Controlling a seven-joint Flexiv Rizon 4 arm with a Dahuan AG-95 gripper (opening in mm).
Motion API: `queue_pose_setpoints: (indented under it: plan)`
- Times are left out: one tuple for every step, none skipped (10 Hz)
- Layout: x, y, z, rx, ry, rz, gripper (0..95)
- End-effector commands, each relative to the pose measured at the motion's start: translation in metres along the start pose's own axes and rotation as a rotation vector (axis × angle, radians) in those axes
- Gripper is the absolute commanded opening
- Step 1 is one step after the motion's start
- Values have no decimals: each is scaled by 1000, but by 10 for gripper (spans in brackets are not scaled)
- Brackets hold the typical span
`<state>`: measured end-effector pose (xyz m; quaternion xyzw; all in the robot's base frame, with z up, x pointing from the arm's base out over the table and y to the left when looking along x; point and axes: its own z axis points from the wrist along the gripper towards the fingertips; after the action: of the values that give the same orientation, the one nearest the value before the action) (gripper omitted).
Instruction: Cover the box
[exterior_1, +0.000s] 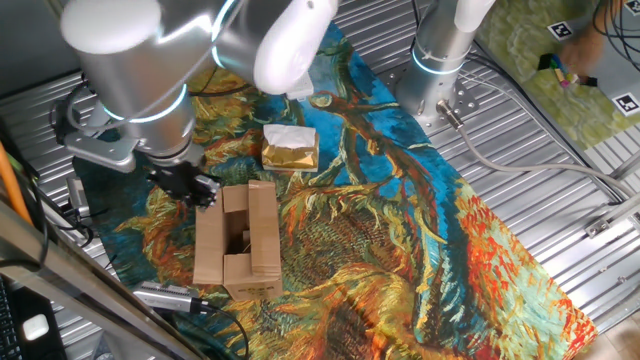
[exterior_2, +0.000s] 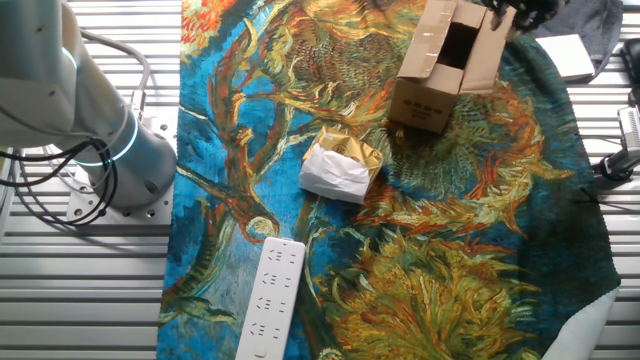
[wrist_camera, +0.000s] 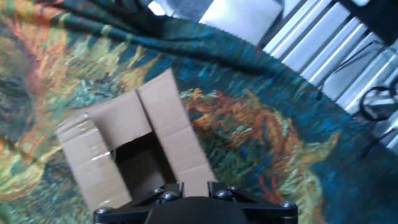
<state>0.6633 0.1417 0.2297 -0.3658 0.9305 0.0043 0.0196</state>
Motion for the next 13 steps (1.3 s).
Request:
queue_pose_setpoints:
  plan:
    - [-3, -2, 0, -14, -11, 1, 190]
    - [-3, -2, 0, -7, -10, 0, 190]
    - [-4, -4, 0, 4, -4, 1, 190]
    - [0, -9, 1, 1, -8, -25, 190]
    - [4, -11, 4, 1, -16, -35, 190]
    - [5, -13, 8, -2, -14, -37, 190]
    - [5, -13, 11, -7, -18, -41, 380]
    - [5, -13, 11, -13, -22, -40, 380]
    - [4, -13, 12, -15, -23, -37, 380]
    - [3, -12, 12, -16, -24, -30, 380]
    - [3, -12, 12, -35, -42, -40, 570]
    - [3, -12, 12, -45, -52, -39, 570]
    - [3, -12, 12, -50, -58, -31, 570]
